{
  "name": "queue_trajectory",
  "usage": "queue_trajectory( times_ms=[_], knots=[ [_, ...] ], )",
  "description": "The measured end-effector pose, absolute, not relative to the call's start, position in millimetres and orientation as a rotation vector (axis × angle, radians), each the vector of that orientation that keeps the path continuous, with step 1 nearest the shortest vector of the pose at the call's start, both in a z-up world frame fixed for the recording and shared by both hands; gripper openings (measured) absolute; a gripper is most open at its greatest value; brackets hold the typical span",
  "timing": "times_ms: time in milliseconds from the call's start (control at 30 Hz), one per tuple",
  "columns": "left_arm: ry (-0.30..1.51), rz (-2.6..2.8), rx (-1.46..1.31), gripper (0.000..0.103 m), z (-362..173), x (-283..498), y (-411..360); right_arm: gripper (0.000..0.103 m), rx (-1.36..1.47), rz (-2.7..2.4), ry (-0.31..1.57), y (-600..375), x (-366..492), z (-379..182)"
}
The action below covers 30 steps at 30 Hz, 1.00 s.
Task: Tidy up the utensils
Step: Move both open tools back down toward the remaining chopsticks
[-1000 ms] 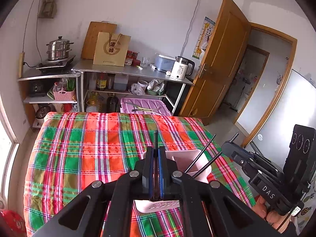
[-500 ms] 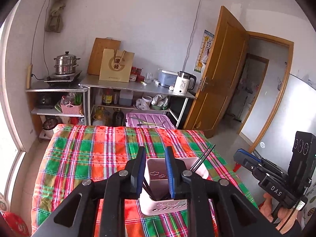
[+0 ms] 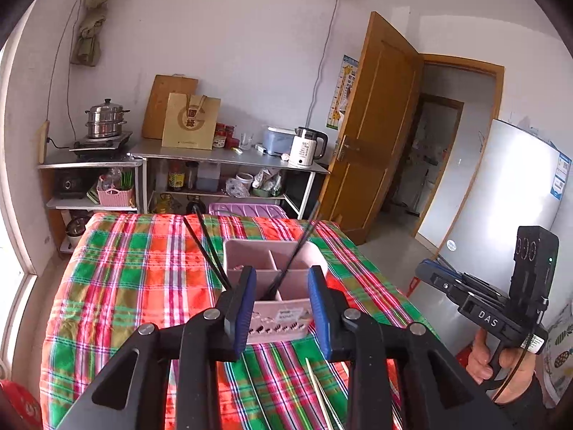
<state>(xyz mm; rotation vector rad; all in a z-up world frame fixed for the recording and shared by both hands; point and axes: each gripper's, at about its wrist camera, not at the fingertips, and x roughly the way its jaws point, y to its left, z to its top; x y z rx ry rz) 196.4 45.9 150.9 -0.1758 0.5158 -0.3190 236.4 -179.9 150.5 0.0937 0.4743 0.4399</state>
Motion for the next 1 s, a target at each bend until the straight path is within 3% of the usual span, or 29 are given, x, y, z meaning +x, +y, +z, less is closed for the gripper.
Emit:
queue_trajectory(
  times_ms=[467,1000],
  knots=[
    [0.815,-0.381,-0.127,0.031,32.3,207.2,-19.1,0.016,0.085,0.397,0.697,-201.8,229.7,68.3],
    [1.007,-0.377,-0.127,0.031,-36.0,261.2,-40.6,0.016,0.030,0.415,0.886,-186.0,249.9,-2.2]
  ],
)
